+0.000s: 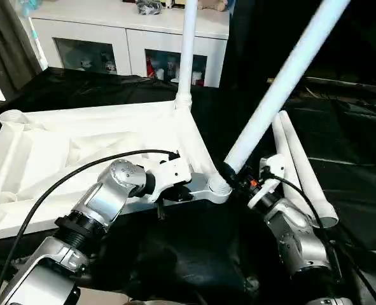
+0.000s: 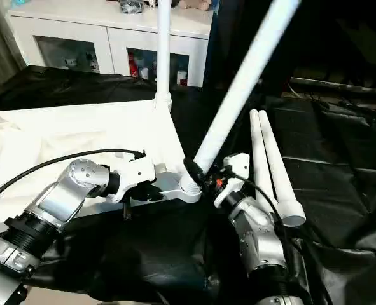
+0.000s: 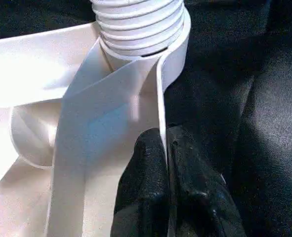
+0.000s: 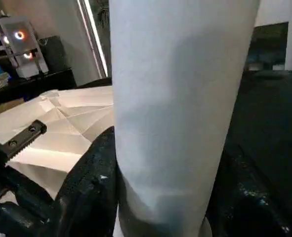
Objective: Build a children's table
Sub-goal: Insert table leg to table base
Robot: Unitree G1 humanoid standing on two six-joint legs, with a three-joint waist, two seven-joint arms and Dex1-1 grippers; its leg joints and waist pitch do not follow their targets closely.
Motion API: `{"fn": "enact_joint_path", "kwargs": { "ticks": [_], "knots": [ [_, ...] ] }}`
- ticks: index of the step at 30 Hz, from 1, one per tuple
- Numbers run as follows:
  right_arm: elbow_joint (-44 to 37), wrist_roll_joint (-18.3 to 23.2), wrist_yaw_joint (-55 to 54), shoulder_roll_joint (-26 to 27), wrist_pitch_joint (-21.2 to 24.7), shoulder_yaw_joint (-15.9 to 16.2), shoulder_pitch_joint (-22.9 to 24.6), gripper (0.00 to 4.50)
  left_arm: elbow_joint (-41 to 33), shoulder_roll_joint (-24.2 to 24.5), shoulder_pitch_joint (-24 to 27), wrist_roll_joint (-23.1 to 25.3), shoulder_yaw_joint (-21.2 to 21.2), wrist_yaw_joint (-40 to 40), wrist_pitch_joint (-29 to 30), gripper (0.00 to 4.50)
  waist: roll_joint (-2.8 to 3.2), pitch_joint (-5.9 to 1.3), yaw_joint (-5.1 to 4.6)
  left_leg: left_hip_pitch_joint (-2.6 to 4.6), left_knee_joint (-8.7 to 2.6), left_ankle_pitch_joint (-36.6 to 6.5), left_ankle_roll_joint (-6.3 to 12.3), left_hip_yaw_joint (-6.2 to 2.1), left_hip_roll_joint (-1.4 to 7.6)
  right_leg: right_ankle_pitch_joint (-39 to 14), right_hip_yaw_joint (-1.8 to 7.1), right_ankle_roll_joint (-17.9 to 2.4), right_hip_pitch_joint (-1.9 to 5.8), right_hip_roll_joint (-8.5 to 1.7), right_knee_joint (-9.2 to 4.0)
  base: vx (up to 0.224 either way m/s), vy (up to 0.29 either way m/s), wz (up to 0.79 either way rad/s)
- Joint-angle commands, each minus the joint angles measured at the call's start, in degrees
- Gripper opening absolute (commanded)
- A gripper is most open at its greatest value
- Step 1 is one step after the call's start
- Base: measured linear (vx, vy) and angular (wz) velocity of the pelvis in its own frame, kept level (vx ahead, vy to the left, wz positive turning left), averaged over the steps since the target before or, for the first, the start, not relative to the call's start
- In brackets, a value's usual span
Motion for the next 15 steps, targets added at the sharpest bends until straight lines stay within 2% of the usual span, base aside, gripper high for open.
{"fn": "enact_joint_path", "kwargs": {
  "ticks": [1, 9, 10, 12, 15],
  "knots": [
    [3.88, -5.00, -0.03, -1.99, 0.71, 1.99, 1.80, 1.90, 1.42, 0.49, -0.53, 1.49, -1.08, 0.59, 0.22, 0.00, 0.48, -2.32, -0.29, 0.65, -4.76, -22.18, -0.44, -1.18, 2.08, -28.59, 2.91, -6.77, 1.10, -5.25, -6.31, 0.000, 0.000, 0.00],
    [3.26, -5.45, 5.13, -4.45, 3.56, 5.05, 0.73, 1.90, 1.70, 0.59, -0.52, 1.34, -1.12, 0.32, -0.53, 0.00, 0.28, -2.18, -0.41, 0.68, -4.76, -23.01, -0.03, -1.27, 2.02, -32.18, 2.83, -5.45, 0.90, -5.29, -6.78, 0.000, 0.000, 0.00],
    [3.20, -5.55, 7.15, -5.60, 4.40, 5.97, 0.06, 1.90, 1.64, 0.64, -0.47, 1.21, -1.21, 0.13, -0.73, 0.00, 0.06, -2.23, -0.49, 0.58, -4.79, -22.73, 0.09, -1.24, 2.05, -31.69, 2.84, -5.41, 0.95, -5.25, -6.75, 0.000, 0.000, 0.00],
    [3.19, -5.58, 7.98, -6.08, 4.79, 6.29, -0.31, 1.90, 1.60, 0.67, -0.43, 1.16, -1.23, 0.06, -0.75, 0.00, 0.17, -2.28, -0.42, 0.60, -4.78, -22.26, 0.31, -1.19, 2.09, -30.65, 2.88, -5.67, 0.96, -5.23, -6.66, 0.000, 0.000, 0.00],
    [3.31, -5.47, 10.03, -7.34, 6.10, 6.82, -1.61, 1.90, 1.42, 0.76, -0.27, 1.02, -1.24, -0.19, -0.90, 0.00, 0.00, -2.47, -0.40, 0.52, -4.80, -20.77, 0.57, -1.07, 2.18, -27.76, 2.90, -6.56, 1.16, -5.15, -6.38, 0.000, 0.000, 0.00]
  ]
}}
